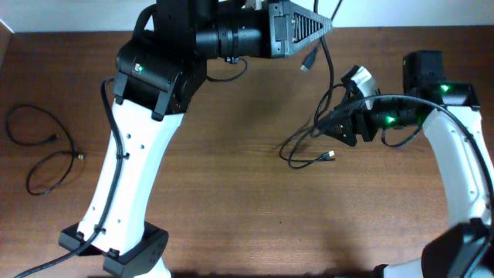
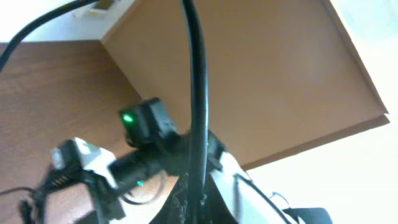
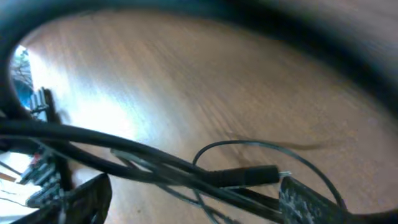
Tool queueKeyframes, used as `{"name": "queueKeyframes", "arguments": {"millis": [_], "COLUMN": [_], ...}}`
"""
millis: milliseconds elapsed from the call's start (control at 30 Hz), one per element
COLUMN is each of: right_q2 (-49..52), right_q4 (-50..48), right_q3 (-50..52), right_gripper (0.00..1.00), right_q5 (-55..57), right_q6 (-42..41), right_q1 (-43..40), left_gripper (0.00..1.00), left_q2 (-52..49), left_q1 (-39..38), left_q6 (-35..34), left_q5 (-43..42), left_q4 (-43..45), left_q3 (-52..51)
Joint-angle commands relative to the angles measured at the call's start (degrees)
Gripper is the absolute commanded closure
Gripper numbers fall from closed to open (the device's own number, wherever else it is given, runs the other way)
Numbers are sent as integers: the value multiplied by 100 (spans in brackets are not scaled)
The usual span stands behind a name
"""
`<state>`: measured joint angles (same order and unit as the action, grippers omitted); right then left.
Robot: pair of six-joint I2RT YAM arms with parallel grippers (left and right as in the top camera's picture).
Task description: Untangle cables
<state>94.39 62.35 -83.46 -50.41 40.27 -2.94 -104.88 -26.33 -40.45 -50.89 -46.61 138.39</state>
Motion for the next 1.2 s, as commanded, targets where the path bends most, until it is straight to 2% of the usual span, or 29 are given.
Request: {"name": "queueKeyframes", "arguments": {"millis": [0, 167, 400, 633, 733, 800, 900, 1000, 1133, 1167], "right_q2": [304, 608, 627, 625, 603, 535, 350, 61, -225, -313], "right_q4": [-199, -179, -170, -35, 133, 393, 745, 785, 728, 728], "right_q3": [-72, -72, -72, -72, -74, -76, -76, -76, -79, -79], "right_gripper": [13, 14, 14, 14, 14, 14, 14, 14, 14, 14], "right_q5": [166, 1473, 2435, 1829, 1296, 691, 79, -42, -42, -42], "right_q6": [22, -321, -931, -966, -730, -186, 455, 520, 514, 514], "right_q1": [31, 28, -72, -173, -164, -164, -164, -164, -164, -164], "left_gripper": [100, 100, 100, 100, 100, 100, 100, 100, 100, 100], "left_q2": [142, 142, 142, 142, 142, 140, 140, 140, 140, 129], "left_q1": [-13, -13, 107, 411, 446, 509, 664, 800, 841, 841], "left_q6": [-249, -518, -520, -492, -144, 48, 225, 435, 647, 785], "left_q5": [-586, -835, -820, -785, -542, -39, 1252, 2793, 4336, 5069], "left_q4": [192, 479, 616, 584, 555, 321, -387, -1126, -1580, -1674], "left_q3": [85, 85, 85, 85, 85, 85, 85, 83, 83, 76]}}
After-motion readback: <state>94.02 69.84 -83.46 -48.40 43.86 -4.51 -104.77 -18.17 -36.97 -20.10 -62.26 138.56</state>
